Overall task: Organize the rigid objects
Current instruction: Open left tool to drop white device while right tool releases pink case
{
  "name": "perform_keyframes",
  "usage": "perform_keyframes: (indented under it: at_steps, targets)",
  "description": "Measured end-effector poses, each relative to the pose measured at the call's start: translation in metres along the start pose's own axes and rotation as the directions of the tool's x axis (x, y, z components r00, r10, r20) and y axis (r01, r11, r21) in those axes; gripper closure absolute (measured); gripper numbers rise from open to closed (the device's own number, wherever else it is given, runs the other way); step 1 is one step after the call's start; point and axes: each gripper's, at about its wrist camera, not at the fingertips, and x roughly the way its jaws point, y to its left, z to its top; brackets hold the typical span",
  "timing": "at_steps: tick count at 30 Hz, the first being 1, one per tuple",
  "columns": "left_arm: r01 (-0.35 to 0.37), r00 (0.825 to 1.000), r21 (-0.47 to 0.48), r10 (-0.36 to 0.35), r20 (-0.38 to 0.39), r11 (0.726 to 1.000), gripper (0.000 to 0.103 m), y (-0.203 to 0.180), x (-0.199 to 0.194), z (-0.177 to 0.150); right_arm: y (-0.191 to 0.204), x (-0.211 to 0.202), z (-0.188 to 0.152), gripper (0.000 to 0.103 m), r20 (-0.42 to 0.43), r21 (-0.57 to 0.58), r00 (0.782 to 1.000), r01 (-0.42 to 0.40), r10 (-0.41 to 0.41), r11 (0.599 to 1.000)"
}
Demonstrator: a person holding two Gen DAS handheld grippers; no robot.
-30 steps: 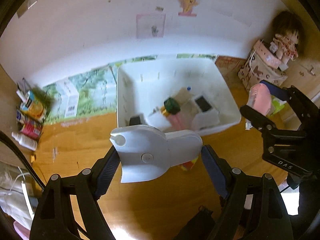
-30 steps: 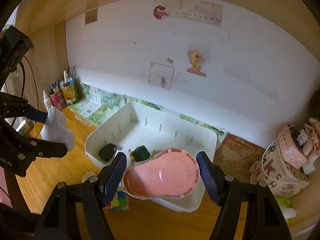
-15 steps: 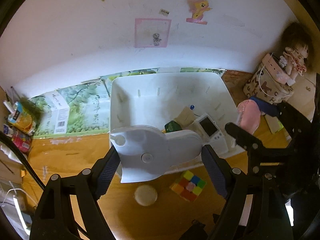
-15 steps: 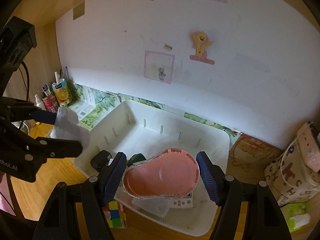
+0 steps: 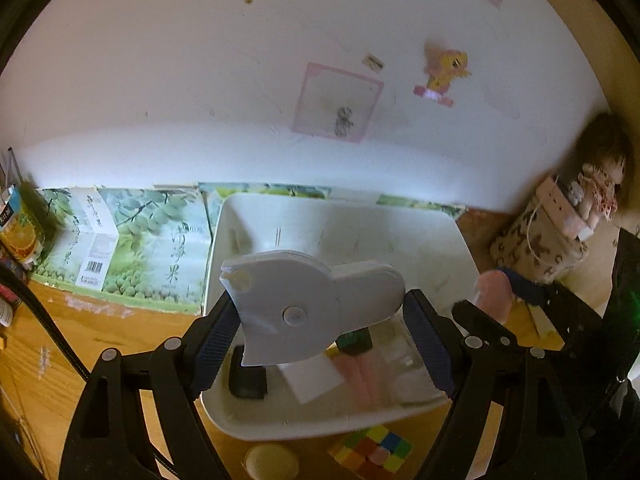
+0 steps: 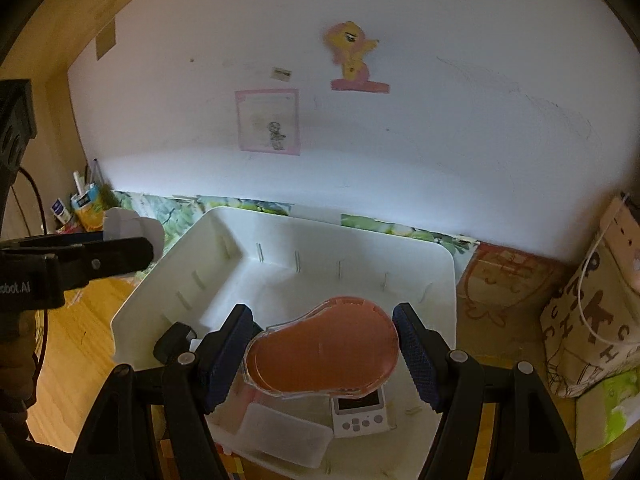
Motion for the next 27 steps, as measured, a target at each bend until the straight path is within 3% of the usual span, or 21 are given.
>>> perform_keyframes:
  at_steps: [3,9,13,15,27]
  targets:
    - [-0.043,0.999,0.005,0.043,0.033,0.999,0.018,0.003,0.000,0.001,-0.002,0.001,-0.001,0.030,0.008,0.007,1.000,0.007,-0.007,1.000]
    - [-0.025,0.997,-0.022,0.026,0.078,0.999,0.018,0.009,-0.003,0.001,-0.005,-0.001,-0.001,0.026,0.046,0.018,0.999,0.001,-0.002,1.000]
    - [-0.028,0.992,-0.001,0.028,0.119,1.000,0.008,0.005,-0.012,0.003,-0.007,-0.009,0.000,0.020,0.082,0.037,0.997,-0.005,0.002,0.999]
    - [-0.030,0.989,0.009,0.028,0.148,1.000,0.004,0.003,-0.019,0.005,-0.009,-0.012,0.000,0.020,0.090,0.046,0.996,-0.001,-0.003,0.999]
    - [-0.053,0.958,0.045,0.038,0.284,0.998,0.004,-0.010,-0.076,0.005,-0.017,-0.056,0.004,0.020,0.184,0.113,0.983,-0.018,-0.003,0.993]
